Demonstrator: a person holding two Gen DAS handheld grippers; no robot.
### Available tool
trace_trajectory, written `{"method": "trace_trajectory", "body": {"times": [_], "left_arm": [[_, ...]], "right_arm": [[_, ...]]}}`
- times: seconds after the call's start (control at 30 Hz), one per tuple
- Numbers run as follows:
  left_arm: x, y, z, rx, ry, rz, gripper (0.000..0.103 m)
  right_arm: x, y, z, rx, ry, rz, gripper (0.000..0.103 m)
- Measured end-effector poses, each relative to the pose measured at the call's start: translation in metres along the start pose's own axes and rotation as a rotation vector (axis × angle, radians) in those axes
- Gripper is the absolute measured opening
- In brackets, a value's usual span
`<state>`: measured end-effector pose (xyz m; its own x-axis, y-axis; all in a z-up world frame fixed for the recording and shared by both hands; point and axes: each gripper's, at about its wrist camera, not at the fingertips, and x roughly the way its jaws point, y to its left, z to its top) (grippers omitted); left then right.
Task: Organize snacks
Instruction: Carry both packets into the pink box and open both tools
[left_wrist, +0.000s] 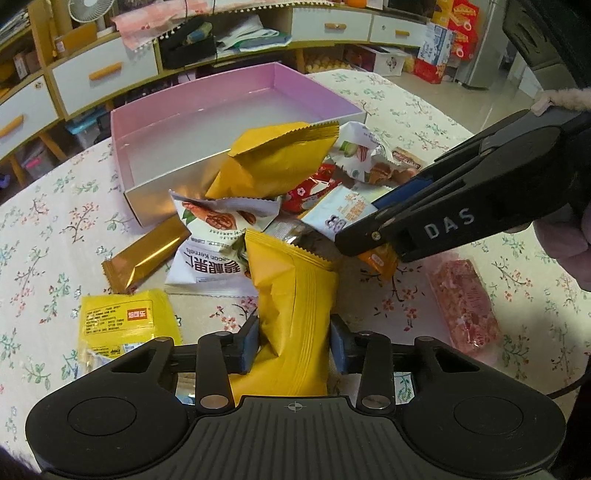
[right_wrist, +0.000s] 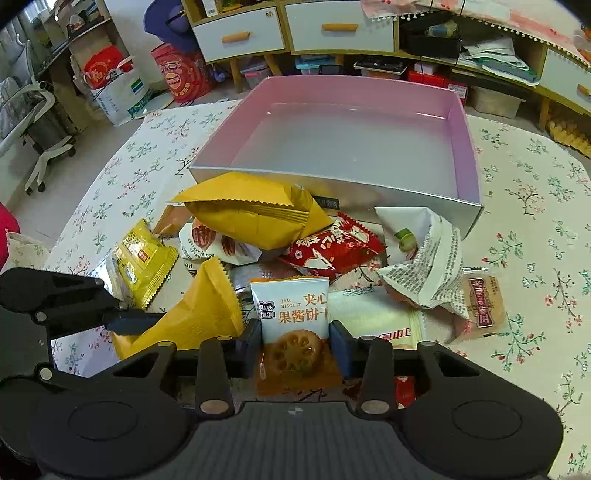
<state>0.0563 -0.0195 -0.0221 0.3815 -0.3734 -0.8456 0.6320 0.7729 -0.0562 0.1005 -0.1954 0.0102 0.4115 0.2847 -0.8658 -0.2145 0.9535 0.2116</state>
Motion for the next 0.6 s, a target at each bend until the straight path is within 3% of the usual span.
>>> {"method": "trace_trajectory", "body": {"times": [0.6], "left_arm": [[-0.05,0.022,-0.003,-0.126,-0.11,-0.035,0.035]], "right_arm": [[-0.042,-0.008,0.012,0.072,-0.125,0.013,0.011]]}}
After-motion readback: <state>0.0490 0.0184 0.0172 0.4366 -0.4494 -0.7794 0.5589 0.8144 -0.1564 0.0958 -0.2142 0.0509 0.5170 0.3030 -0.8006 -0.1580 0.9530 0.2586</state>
